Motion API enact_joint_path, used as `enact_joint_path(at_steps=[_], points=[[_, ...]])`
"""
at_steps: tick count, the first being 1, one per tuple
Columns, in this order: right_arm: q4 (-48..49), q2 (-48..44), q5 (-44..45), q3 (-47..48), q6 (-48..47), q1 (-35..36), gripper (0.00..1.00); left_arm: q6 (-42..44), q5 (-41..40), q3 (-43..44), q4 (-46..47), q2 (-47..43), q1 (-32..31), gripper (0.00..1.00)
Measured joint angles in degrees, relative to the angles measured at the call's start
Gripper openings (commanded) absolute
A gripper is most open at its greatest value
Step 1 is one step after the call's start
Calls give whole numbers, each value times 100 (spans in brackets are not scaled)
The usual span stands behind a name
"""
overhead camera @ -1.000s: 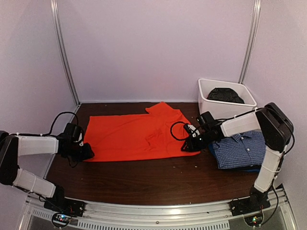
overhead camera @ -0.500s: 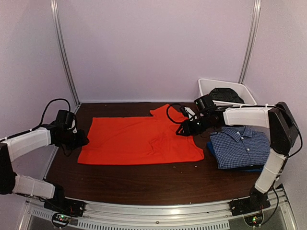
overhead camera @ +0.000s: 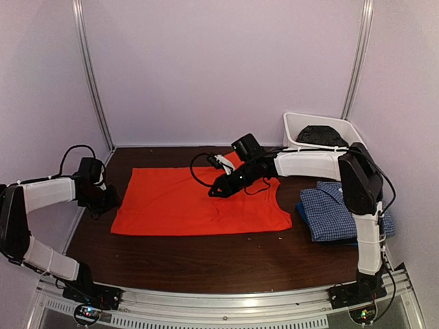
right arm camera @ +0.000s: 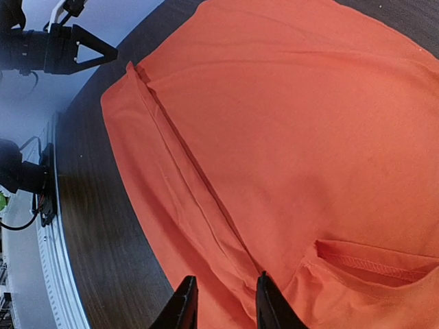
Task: Fold and stack the mixed laundry pile
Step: Move the 1/3-folded T-shirt to the center of the board.
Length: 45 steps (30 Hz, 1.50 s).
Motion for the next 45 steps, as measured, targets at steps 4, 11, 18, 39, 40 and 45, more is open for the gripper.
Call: enact_joint_path(at_steps=[4,11,18,39,40,45], points=[[-177,391,68,210,-129,44,29,131,267,-68,177,26,2,43],[-339,621,313,170,-160,-129,31,450,734,-31,623,328,-699,41],[-192,656,393,76,-98,-212,31,299,1010,-188,1165,1143,-1021,37],[509,-1440,407,-2020,660,-260,47,-11,404,-1099,315,-505,-1021,65],[503,-1565,407,-1980,649,-422,47,85,330,-979,186,-573,-1019,67],[413,-1307,496,-1272,590,-1401,46,514,-59,142,-59,-507,-964,69]])
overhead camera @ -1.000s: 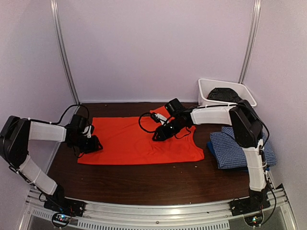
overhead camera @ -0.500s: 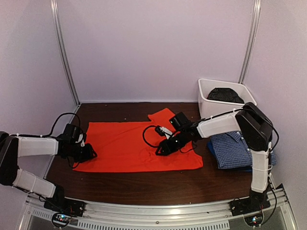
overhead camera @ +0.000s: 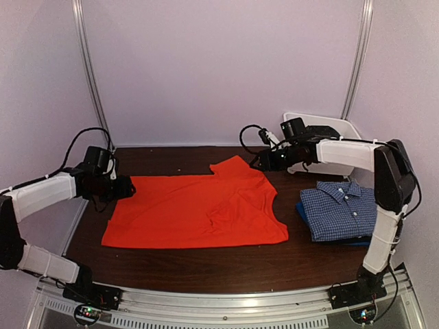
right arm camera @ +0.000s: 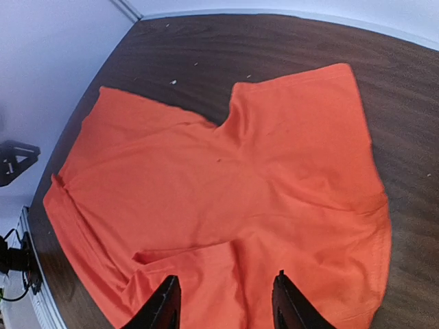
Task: Fold and stack the mixed laundry pile
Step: Move the 1/3-folded T-shirt to the center of the board, then pick up the 1/3-folded T-shirt from the center of the board.
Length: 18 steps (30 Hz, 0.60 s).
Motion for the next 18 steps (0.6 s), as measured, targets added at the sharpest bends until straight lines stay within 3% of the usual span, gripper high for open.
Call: enact_joint_path(at_steps=[6,13,18], points=[[-286,1259,365,1379,-79,-463,46,446,-208,1563,105,1141,275,69],[-817,2876,896,3355,-219,-549,44,758,-273,2472,55,2378,584,68],[-1228,3851,1169,4664,-400,-564,44,870,-256,2846,9,2798,634,68]])
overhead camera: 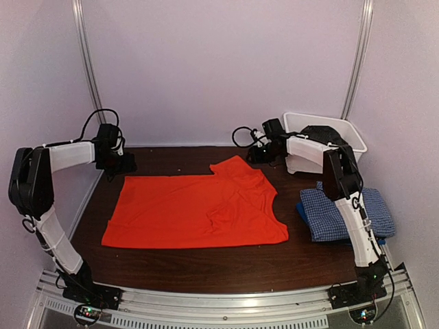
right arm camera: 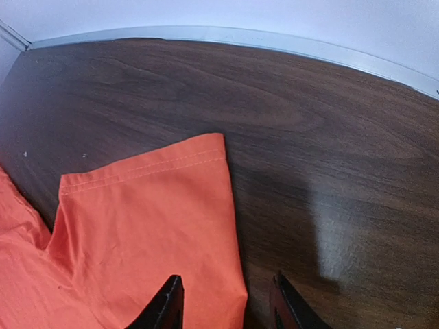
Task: Fold and stack the mixed laundry pile
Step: Pick up the 1/3-folded T-shirt from the center of the board.
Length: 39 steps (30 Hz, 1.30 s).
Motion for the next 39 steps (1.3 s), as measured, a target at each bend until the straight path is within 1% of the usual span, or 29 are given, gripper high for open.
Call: enact_joint_path(at_steps=[3,7,14,18,22,23,26,32,39], points=[[-216,315,109,339,-140,-2,42,24,20,33,-2,33,0,68],[-525,409,315,367,-367,57,42,42,42,111,2,144,2,67],[-949,595,807,782,-831,284,37,46,57,304,-39,509,9,67],[-1056,822,896,1172,-1003,361,22,66,72,658,-136,811,26,67],[-1078,1021,1021,1484,-1191,422,16,83,142,815,-177,981,63,67],[-1075,1049,1056,1532,-1246,448,13,83,153,822,-179,994,79,67],[-1073,1134,1255,1665,-1421,511,1,83,203,883,-223,1056,122,67],[-997,1300,1648,1930,-1622,651,0,96,289,1045,-236,1211,197,65],[-767,1287,1705,1818,-1600,616,0,122,374,1176,-229,1421,356,57]])
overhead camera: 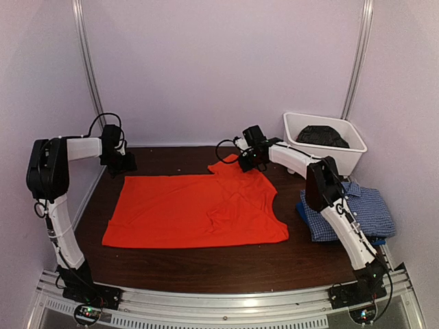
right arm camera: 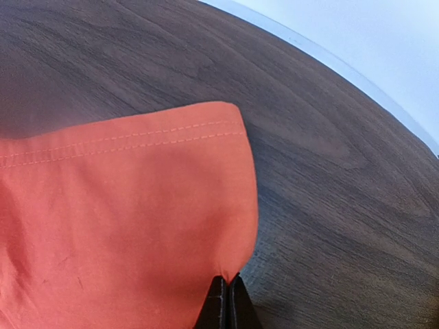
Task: Fold and stack the mixed laundry pile
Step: Pick up the 1/3-folded T-shirt from the center of the board.
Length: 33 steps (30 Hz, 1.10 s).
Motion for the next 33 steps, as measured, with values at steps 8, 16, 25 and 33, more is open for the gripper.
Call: enact_joint_path(at_steps=[8,16,25,33], points=[[409,-382,-238,-734,157,-33,0,192,-90,48,-7,350,133,48],[529,-546,-551,-1014,409,-129,0,704,-326,330,-35,669,306,43],[605,-575,-892,-1095,682,-299,0,1102,-319,688,-247,1108,385,36],[627,-579,-929,-1126,763,-304,0,1231,-170,872,-258,1237,380,14]])
